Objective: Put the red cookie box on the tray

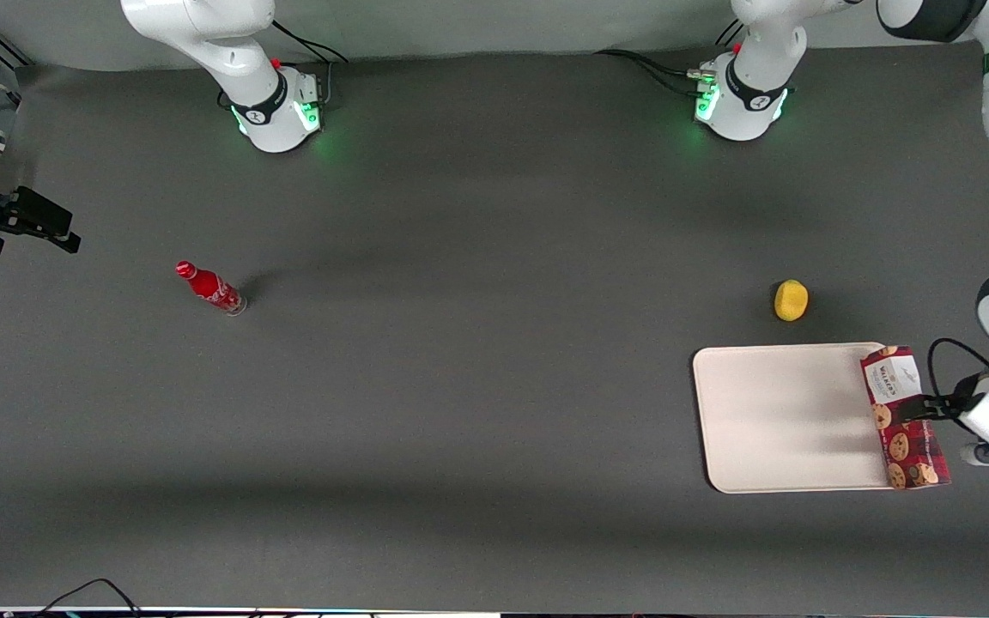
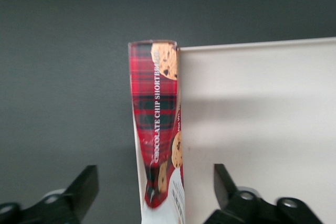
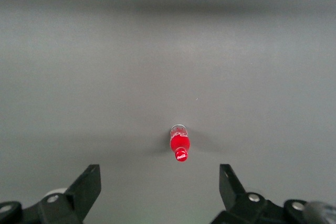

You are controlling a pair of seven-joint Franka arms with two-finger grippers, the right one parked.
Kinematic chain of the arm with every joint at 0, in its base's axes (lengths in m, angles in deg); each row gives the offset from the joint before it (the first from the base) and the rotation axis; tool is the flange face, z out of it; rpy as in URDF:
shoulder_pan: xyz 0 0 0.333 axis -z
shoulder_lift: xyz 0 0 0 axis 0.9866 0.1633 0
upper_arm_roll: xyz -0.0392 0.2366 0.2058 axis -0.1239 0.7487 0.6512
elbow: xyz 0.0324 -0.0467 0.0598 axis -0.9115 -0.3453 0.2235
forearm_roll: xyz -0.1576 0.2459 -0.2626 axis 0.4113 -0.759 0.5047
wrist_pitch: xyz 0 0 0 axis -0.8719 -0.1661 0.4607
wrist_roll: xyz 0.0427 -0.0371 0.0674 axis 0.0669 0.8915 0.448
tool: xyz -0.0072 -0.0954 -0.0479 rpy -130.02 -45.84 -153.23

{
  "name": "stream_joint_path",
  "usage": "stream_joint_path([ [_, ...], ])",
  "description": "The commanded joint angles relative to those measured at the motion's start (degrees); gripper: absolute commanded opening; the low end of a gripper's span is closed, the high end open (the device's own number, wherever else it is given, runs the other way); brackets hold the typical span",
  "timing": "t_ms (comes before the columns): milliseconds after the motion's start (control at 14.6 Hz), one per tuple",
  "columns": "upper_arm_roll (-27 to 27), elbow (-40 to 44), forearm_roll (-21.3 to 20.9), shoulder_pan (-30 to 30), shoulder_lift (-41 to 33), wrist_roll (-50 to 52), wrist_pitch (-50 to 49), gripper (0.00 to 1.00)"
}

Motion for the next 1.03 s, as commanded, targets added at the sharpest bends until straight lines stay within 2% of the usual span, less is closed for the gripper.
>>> stream_joint_path([
  [0, -0.68, -1.97, 1.12, 0.89, -9.5, 1.99, -9.08, 1.0],
  [274, -4.38, -3.64, 1.29, 1.51, -19.69, 4.09, -18.84, 1.0],
  [547, -10.35, -10.57, 1.29, 0.55, -32.96, 11.66, -25.26, 1.0],
  [752, -12.03, -10.76, 1.64, -0.16, -38.77, 12.63, -34.04, 1.0],
  [957, -14.4, -10.59, 1.73, -1.39, -43.61, 12.11, -38.45, 1.0],
])
